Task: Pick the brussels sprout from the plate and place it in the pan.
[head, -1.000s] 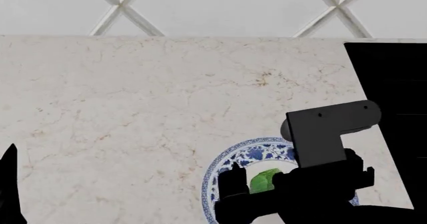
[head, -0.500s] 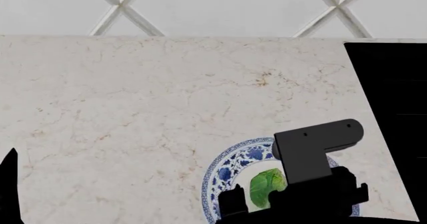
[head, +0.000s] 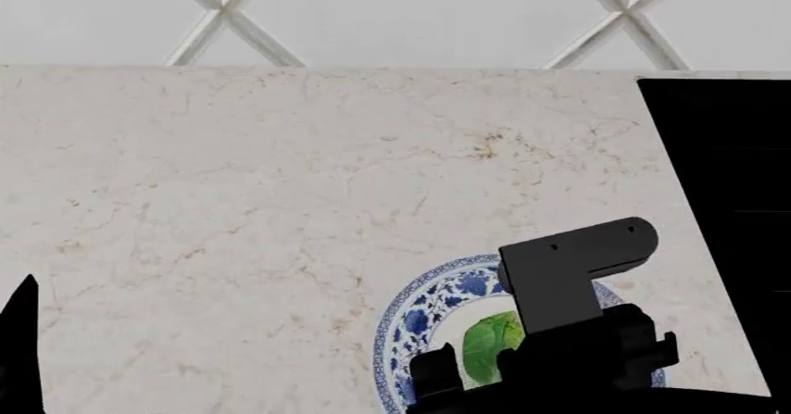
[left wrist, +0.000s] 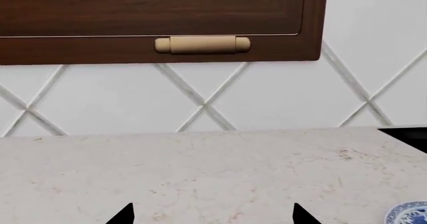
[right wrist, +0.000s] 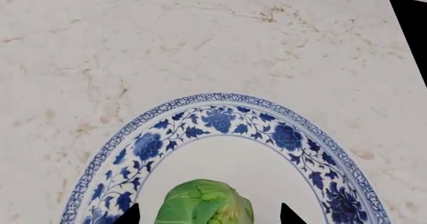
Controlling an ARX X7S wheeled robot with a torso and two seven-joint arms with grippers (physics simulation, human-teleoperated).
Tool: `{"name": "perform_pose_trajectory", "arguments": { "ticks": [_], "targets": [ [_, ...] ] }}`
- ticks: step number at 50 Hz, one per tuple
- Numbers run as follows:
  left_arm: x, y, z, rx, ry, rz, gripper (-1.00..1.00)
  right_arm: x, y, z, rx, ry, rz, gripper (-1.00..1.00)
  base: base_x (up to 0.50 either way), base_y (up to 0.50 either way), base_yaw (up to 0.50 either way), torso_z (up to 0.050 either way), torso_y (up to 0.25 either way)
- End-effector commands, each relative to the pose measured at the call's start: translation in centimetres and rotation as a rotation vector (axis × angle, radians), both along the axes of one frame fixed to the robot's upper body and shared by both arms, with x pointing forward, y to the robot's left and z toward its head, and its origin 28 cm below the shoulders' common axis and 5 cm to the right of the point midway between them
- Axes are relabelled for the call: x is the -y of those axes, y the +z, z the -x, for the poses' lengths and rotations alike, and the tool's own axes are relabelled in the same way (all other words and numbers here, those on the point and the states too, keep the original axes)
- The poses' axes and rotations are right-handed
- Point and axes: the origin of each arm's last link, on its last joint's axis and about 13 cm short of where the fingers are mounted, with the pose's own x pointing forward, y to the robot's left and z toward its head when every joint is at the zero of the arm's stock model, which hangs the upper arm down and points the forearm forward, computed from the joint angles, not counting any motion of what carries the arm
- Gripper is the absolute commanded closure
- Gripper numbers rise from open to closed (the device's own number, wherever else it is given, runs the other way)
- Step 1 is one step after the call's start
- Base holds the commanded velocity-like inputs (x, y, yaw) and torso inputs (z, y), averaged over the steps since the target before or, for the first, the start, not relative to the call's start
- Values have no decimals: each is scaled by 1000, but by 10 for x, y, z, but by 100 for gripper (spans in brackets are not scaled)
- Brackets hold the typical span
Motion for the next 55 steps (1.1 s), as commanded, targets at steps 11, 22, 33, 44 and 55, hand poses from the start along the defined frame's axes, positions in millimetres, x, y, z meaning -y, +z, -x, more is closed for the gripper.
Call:
{"name": "perform_pose_trajectory", "arguments": {
  "ticks": [11,22,33,44,55],
  "targets": [
    [3,0,2,-5,-12,15,-100,-5,-8,1,-15,26,10,100,0,0,0,0,0],
    [4,-1,1,-5,-7,19,-100,3,16,-2,157,6,1,100,0,0,0,0,0],
    [2,-1,-11,9,2,12,-100,20,78,21,425,-61,-62,100,0,0,0,0,0],
    [-3,18,-26,68,-12,-12,-100,27,71,16,446,-134,-134,100,1,-450,0,0,0],
    [-10,46,-42,156,6,-94,-100,28,73,5,475,-150,-154,100,1,-500,0,0,0]
  ]
}}
